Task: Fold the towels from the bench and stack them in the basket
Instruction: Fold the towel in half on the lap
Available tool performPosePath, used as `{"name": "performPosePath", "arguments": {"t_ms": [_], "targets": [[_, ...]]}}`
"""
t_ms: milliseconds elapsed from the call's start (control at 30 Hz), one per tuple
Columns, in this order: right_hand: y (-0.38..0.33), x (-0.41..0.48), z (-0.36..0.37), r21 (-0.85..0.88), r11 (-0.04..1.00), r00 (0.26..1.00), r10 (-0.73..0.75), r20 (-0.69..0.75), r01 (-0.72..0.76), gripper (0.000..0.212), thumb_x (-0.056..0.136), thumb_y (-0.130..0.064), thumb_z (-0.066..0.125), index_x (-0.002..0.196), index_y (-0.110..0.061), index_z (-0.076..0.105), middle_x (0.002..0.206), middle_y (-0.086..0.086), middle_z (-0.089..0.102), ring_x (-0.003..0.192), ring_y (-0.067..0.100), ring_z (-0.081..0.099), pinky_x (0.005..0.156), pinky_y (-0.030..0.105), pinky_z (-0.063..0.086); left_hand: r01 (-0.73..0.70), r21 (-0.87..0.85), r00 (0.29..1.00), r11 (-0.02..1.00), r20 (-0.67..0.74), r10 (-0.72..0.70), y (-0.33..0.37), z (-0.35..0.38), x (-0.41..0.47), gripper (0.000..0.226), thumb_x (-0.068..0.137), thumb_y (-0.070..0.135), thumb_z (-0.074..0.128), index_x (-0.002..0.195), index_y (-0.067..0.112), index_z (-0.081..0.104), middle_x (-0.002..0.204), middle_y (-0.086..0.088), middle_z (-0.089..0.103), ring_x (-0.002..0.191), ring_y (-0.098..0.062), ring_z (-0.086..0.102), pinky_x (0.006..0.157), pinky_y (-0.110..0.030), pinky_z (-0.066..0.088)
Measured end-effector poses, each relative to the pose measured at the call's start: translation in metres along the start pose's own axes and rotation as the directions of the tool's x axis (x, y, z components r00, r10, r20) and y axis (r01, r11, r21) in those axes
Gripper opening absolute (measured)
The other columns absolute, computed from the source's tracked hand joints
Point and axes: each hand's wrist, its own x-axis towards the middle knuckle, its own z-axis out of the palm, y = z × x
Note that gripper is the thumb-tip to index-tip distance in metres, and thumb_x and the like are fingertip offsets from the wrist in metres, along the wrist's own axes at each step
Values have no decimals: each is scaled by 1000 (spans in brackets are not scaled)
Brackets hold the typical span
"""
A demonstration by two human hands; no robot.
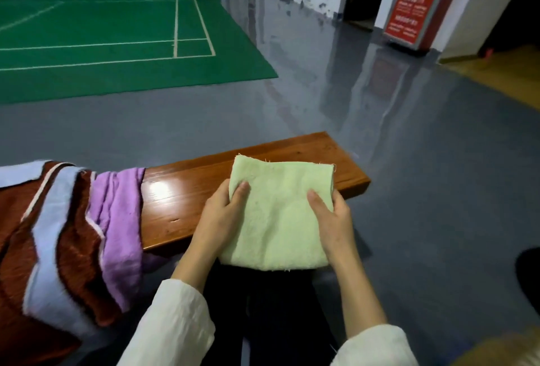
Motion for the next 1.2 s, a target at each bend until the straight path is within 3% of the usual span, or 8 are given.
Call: {"name": "performPosePath", "arguments": {"t_ms": [233,367,500,667,800,933,1067,1200], "targets": [[-21,-29,-90,6,998,965,-64,-254,67,18,93,-22,60,111,-19,64,103,-1,72,95,19,69,82,39,56,-112,-22,970,994,216,114,54,79,-19,21,98,44,44,104,30,59,96,12,65,85,-9,63,67,-29,47],[-28,-54,-150,-28,996,902,-84,-424,80,14,93,-28,60,105,-26,65,102,-5,72,95,16,69,90,48,53,-181,-34,912,983,368,180,79,136,-31,21,97,45,44,99,31,58,95,12,66,86,-11,63,75,-35,52],[-30,-98,-207,-31,996,782,-88,-618,88,12,93,-29,60,104,-32,64,102,-9,72,94,11,68,89,42,54,-256,-45,806,966,542,239,101,199,-57,25,97,45,44,103,26,59,97,12,66,90,-11,62,82,-37,50],[-25,-165,-260,6,993,631,-71,-772,119,20,95,-23,57,114,-26,63,110,-7,70,102,13,66,91,36,53,-315,-111,634,943,714,296,116,267,-112,19,98,40,43,104,27,56,94,16,63,88,-2,59,69,-22,43],[-16,-210,-294,21,994,473,-32,-881,105,22,96,-19,56,117,-18,60,110,-3,68,86,-1,65,66,11,51,-327,-125,495,937,822,282,121,311,-159,15,100,37,41,103,29,53,92,18,60,86,2,56,65,-16,40],[0,-245,-322,-22,1000,365,-21,-931,2,20,96,-30,54,117,-31,56,111,-11,64,98,7,62,83,25,51,-358,-103,381,928,891,246,119,348,-196,14,98,29,37,97,33,50,90,17,58,86,-2,55,68,-19,41],[19,-263,-346,32,993,260,61,-964,-114,60,83,-55,53,135,-25,49,126,-2,60,109,17,58,97,44,47,-422,-109,282,900,927,245,111,378,-221,17,100,31,38,105,19,50,89,10,61,78,-2,55,63,-19,39],[41,-273,-370,91,989,215,114,-970,-116,44,93,-46,54,133,-28,49,123,-5,59,104,12,57,84,32,49,-482,-91,209,871,954,215,97,409,-235,20,99,36,40,102,19,49,92,-1,63,83,-21,59,72,-34,45]]}}
